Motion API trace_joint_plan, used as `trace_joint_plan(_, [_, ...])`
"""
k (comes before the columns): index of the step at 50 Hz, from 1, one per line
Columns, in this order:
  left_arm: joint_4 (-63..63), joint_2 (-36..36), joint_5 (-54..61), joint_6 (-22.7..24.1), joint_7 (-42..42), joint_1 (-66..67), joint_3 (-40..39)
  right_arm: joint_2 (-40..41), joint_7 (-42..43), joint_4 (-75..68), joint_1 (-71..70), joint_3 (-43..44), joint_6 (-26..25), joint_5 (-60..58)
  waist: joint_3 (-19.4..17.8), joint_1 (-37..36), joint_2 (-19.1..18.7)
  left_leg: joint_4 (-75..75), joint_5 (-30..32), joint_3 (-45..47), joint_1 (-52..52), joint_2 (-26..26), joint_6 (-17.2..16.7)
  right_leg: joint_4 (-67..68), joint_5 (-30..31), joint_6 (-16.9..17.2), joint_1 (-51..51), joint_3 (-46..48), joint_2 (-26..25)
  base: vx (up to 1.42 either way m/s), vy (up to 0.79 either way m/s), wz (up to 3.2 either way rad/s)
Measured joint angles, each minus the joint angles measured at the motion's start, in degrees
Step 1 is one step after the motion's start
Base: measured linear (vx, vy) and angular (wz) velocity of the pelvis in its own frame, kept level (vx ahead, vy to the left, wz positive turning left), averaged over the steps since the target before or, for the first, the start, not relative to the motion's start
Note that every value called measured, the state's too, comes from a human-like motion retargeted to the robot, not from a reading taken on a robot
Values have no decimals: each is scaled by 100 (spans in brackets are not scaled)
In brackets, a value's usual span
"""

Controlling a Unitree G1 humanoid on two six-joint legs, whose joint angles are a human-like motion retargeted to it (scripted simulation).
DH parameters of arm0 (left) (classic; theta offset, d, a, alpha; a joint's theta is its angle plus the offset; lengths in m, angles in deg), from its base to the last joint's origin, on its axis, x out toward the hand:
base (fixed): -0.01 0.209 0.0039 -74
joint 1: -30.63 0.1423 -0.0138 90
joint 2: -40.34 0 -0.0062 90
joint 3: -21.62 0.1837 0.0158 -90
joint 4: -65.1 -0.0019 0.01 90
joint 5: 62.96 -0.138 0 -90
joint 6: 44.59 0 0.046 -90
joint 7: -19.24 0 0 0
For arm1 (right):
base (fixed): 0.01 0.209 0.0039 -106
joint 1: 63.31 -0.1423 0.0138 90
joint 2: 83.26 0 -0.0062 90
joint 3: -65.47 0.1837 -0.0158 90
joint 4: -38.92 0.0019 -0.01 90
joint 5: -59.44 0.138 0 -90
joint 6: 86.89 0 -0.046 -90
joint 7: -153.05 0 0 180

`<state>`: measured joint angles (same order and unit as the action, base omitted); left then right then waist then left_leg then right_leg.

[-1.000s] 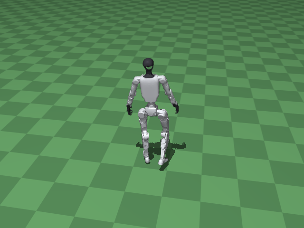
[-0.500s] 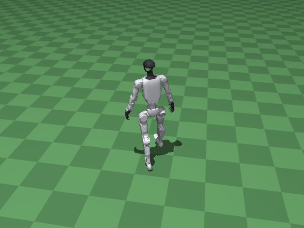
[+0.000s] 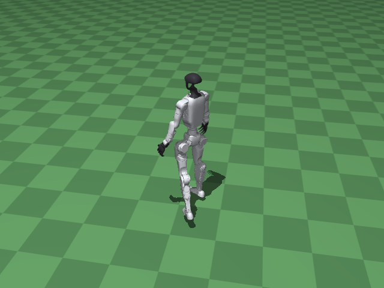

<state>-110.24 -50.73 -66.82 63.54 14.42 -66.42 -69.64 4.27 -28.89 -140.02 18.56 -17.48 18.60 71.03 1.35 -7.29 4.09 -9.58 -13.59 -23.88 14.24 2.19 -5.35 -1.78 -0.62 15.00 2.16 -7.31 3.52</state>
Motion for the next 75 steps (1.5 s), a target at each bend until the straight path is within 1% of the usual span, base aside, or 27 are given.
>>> trace_joint_plan(3, [26,37,-328,-305,-269,43,0,-82,-108,30,0,-180,-211,-23,61,-117,200,-1264,-154,932,-667,360,-56,115,-108,0,-24,4,296,24,-11,37])
trace_joint_plan(5, [67,70,-427,-460,-480,100,33,-138,-145,63,-7,-240,-346,-100,163,-114,297,-2213,-375,1735,-1302,439,-44,188,-169,0,36,83,476,20,-8,62])
trace_joint_plan(8, [128,93,-547,-553,-662,211,60,-187,-143,133,-36,-273,-418,-154,254,-116,354,-2869,-823,2869,-1908,270,108,286,-282,0,52,221,606,20,-9,61])
trace_joint_plan(10, [213,116,-297,-472,-562,323,125,-234,126,186,-50,-216,-345,-57,251,2,286,-3430,-1072,3508,-2393,44,132,355,-457,0,-43,472,688,21,-4,74])
trace_joint_plan(11, [187,104,-448,-531,-593,280,100,-226,8,178,-136,-248,-392,-63,246,-105,326,-2767,-1075,3781,-2255,55,227,397,-446,0,11,417,690,21,-9,45])
trace_joint_plan(12, [181,103,-454,-544,-583,274,100,-228,24,171,-194,-255,-397,-45,244,-112,301,-2519,-1101,4019,-2309,-20,244,435,-485,0,16,479,685,19,-4,82])
trace_joint_plan(13, [216,123,-174,-463,-493,340,148,-247,309,166,-195,-214,-316,23,248,83,148,-3099,-1175,4187,-2748,-266,106,466,-623,0,-80,772,667,19,4,127])
trace_joint_plan(15, [246,109,-79,-446,-432,436,168,-218,409,158,-188,-244,-295,30,271,88,28,-2715,-1150,4502,-2941,-445,75,493,-710,0,-142,951,605,19,1,87])
trace_joint_plan(20, [170,51,-234,-436,-246,354,-24,-101,246,-29,-425,-391,-271,-46,40,-199,-115,-253,-496,4764,-2721,-414,49,583,-891,0,-347,1071,449,19,-5,12])
trace_joint_plan(25, [196,63,14,-134,-235,476,-147,77,200,-62,-462,-420,-79,-346,-109,-395,-257,1260,145,4605,-2768,-537,0,524,-1040,0,-665,1178,268,21,-2,7])
trace_joint_plan(28, [219,99,541,11,-313,482,-220,161,162,-23,-502,-268,-83,-896,-295,-627,-179,1458,187,4822,-2817,-650,136,540,-1136,0,-851,1080,308,24,-3,-20])
trace_joint_plan(32, [219,165,599,-35,-371,626,-231,266,201,56,-436,-248,-139,-1111,-283,-736,-155,1458,52,5443,-2952,-760,76,562,-1271,0,-1014,1167,343,26,6,14])
trace_joint_plan(35, [197,227,585,-117,-389,694,-304,313,228,76,-451,-215,-218,-1270,-249,-791,-128,1458,-81,5778,-2912,-755,114,629,-1372,0,-1099,1234,370,29,10,16])
trace_joint_plan(37, [144,261,618,-194,-422,644,-378,319,238,28,-579,-161,-294,-1410,-303,-808,-107,1458,-195,5789,-2786,-687,155,721,-1479,0,-1189,1276,414,31,14,10])
trace_joint_plan(40, [91,330,541,-253,-480,820,-401,359,264,-7,-565,-214,-342,-1361,-249,-857,-76,1458,-396,5773,-2532,-516,122,614,-1530,0,-1483,1318,554,37,23,7])
trace_joint_plan(42, [18,327,625,-397,-549,696,-526,349,206,-78,-764,-88,-477,-1638,-343,-831,-48,1458,-355,5658,-2413,-437,164,453,-1496,-51,-1727,1414,590,35,20,17])
trace_joint_plan(43, [-1,329,616,-371,-569,720,-492,377,223,-73,-785,-147,-456,-1602,-315,-862,-23,1458,-322,5702,-2373,-434,133,578,-1520,-37,-1697,1384,622,35,16,4])
trace_joint_plan(46, [-65,291,550,-383,-636,718,-469,465,193,-48,-859,-261,-456,-1612,-247,-898,36,1458,-149,5773,-2297,-443,49,750,-1516,-192,-1744,1444,647,37,17,10])
trace_joint_plan(52, [-58,160,542,-495,-616,537,-429,595,209,112,-1022,-555,-531,-1667,-189,-1094,114,1458,145,5734,-2145,-433,-24,832,-1123,-404,-1894,1424,655,38,20,10])
trace_joint_plan(57, [28,46,595,-469,-595,463,-359,617,180,243,-990,-835,-449,-1555,-66,-1155,90,1458,309,5529,-1959,-399,19,1267,-576,-560,-1920,1509,639,42,25,32])
trace_joint_plan(62, [74,-98,467,-451,-625,451,-255,570,61,221,-793,-901,-354,-1297,124,-1010,-53,1458,422,5182,-1706,-453,60,2526,59,-752,-1570,1679,565,43,26,59])
trace_joint_plan(66, [96,-231,279,-544,-654,399,-100,522,-7,135,-591,-847,-395,-1166,328,-834,-111,1458,415,4837,-1628,-473,78,4415,432,-974,-532,1653,596,38,22,57])
trace_joint_plan(68, [71,-309,275,-566,-576,302,-16,525,14,115,-493,-874,-434,-1057,290,-596,-121,1458,342,4548,-1485,-431,53,5188,289,-931,-112,1683,588,38,16,93])
trace_joint_plan(70, [49,-350,85,-640,-591,203,33,503,7,99,-401,-833,-439,-993,313,-492,-139,1458,301,4432,-1420,-410,14,5545,-181,-1097,328,1580,521,32,15,53])
trace_joint_plan(72, [42,-362,-155,-708,-614,89,101,475,11,115,-287,-797,-414,-920,358,-416,-146,1414,241,4371,-1410,-380,-25,5616,-636,-1286,755,1608,537,29,15,38])
trace_joint_plan(73, [33,-368,-266,-708,-567,24,164,480,50,146,-220,-846,-391,-758,323,-309,-124,1282,140,4309,-1395,-335,-57,5621,-854,-1292,899,1706,614,30,14,65])
trace_joint_plan(75, [54,-347,-335,-723,-580,-118,210,457,56,202,-91,-780,-337,-864,320,-176,-199,1421,164,4123,-1262,-331,-52,5238,-1348,-1381,1138,1737,464,30,12,67])
